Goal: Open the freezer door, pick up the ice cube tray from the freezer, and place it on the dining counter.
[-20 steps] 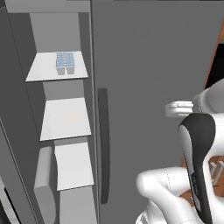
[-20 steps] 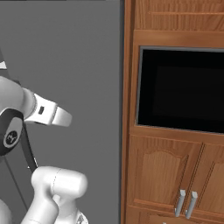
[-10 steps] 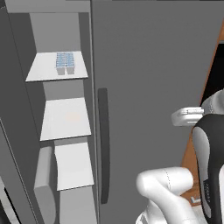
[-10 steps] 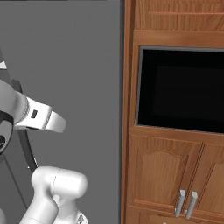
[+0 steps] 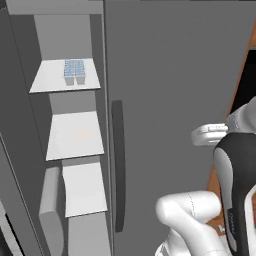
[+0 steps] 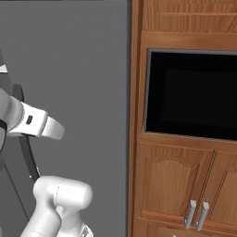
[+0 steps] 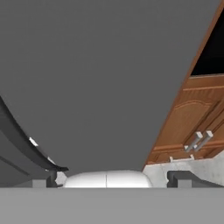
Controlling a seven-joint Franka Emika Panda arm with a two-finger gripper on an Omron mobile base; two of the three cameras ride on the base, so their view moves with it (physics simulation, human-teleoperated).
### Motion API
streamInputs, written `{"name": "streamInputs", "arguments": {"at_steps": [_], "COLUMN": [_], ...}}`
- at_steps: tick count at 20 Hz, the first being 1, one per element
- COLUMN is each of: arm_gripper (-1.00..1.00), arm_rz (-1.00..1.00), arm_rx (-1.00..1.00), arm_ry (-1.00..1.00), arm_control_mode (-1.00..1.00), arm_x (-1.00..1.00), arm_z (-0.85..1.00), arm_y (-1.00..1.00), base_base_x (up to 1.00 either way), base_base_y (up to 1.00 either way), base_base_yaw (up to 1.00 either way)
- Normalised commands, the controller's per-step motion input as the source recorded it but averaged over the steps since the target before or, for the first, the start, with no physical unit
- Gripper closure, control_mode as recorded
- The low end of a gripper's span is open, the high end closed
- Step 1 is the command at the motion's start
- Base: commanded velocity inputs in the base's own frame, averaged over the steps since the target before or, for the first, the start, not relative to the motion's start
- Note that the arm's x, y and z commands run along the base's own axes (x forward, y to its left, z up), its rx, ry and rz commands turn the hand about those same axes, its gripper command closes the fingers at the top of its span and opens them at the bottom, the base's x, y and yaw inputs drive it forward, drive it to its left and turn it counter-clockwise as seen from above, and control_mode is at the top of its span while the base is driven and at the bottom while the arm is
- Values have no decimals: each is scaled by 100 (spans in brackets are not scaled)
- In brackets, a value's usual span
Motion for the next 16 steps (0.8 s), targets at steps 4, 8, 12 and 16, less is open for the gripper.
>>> {"name": "streamInputs", "arguments": {"at_steps": [4,8,12,16], "arm_gripper": [-100,-100,-100,-100], "arm_rz": [0,0,0,0], "arm_rx": [0,0,0,0], "arm_ry": [0,0,0,0], "arm_control_mode": [100,100,100,100], "arm_x": [0,0,0,0], "arm_z": [0,0,0,0], "arm_y": [0,0,0,0], "base_base_x": [-66,-23,13,36], "base_base_y": [41,81,60,9], "base_base_yaw": [5,15,16,14]}}
